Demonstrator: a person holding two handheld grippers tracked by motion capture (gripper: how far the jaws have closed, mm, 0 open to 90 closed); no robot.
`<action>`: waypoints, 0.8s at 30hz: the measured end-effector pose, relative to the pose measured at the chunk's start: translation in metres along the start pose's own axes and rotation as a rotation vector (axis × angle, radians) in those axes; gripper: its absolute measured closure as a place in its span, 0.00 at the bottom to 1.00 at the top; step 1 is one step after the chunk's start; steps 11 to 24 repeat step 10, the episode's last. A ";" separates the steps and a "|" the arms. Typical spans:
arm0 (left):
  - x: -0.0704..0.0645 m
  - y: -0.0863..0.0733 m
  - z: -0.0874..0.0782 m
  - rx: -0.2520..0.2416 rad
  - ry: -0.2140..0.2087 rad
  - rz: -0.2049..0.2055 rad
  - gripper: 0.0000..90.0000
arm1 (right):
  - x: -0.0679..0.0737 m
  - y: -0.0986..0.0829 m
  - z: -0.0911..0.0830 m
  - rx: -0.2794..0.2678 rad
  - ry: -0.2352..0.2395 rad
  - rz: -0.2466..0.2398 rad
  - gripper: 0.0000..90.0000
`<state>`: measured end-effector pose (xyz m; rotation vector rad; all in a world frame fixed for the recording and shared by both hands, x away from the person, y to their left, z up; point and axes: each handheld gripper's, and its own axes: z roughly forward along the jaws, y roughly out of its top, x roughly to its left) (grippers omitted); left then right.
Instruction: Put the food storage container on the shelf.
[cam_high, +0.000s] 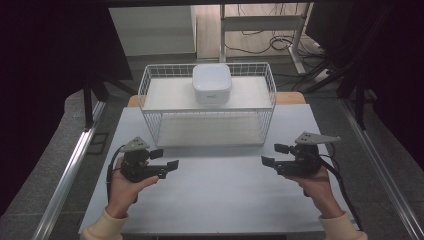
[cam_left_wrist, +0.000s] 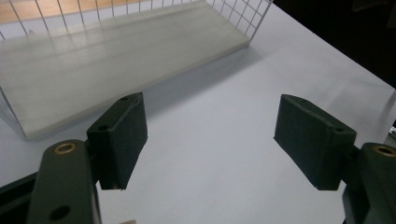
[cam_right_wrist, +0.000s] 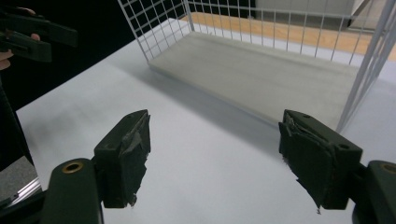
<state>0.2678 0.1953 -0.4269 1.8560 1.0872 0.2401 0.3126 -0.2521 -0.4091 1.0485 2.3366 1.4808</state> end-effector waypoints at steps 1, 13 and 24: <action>0.000 -0.001 0.002 0.006 -0.006 0.000 0.27 | 0.000 -0.002 0.001 0.005 -0.002 -0.001 0.27; 0.003 -0.002 0.001 -0.006 -0.007 -0.017 0.27 | 0.000 -0.004 -0.002 -0.006 -0.015 -0.010 0.25; 0.003 -0.002 0.001 -0.006 -0.007 -0.017 0.27 | 0.000 -0.004 -0.002 -0.006 -0.015 -0.010 0.25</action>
